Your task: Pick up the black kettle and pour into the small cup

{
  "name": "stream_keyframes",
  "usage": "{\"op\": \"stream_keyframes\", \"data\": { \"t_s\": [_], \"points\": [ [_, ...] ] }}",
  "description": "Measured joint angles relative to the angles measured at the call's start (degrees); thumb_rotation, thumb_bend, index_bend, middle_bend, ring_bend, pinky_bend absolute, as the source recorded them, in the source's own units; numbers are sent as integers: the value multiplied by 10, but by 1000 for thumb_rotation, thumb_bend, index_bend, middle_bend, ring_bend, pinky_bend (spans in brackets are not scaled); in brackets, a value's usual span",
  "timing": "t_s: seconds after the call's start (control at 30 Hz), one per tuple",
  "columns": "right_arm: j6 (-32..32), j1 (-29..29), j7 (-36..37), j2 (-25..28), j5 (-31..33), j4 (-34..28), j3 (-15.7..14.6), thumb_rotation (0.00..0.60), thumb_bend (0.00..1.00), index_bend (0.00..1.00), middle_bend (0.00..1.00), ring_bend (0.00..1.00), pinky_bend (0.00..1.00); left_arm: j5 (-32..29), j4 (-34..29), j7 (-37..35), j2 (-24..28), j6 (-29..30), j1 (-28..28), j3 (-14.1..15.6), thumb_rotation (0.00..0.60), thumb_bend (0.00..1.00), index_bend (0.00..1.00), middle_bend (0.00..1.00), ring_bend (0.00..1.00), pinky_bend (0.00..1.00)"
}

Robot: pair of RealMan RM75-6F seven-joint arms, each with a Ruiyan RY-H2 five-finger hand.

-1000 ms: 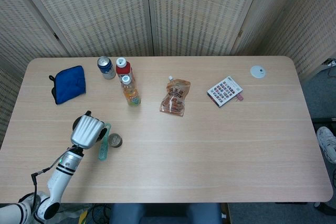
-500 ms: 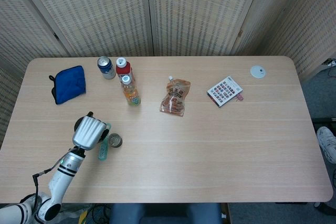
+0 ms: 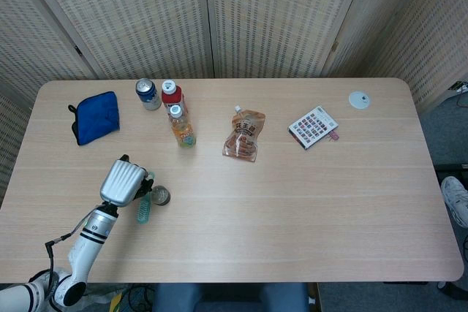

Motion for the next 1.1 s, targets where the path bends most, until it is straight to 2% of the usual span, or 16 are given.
{"op": "stream_keyframes", "data": {
  "t_s": [0.53,0.87,1.03,1.1],
  "points": [
    [-1,0,-2,0,1,0,0,600,187,231,317,238,218,-3,5,-140,-3,23,8,-23,390,400,1000,1000,1000,501],
    [-4,1,-3,-2,2,0,1,600,187,231,317,238,219,-36,3,-252,4,15,16,-46,339,399,1000,1000,1000,501],
    [-6,2,-4,-2,3,0,1,600,187,231,317,238,218,-55,19,-279,7,2,19,-53,263,303,1000,1000,1000,501],
    [-7,3,-5,-3,4,-1,1,600,187,231,317,238,219,-61,29,-280,6,-4,19,-54,251,276,1000,1000,1000,501]
  ]
}}
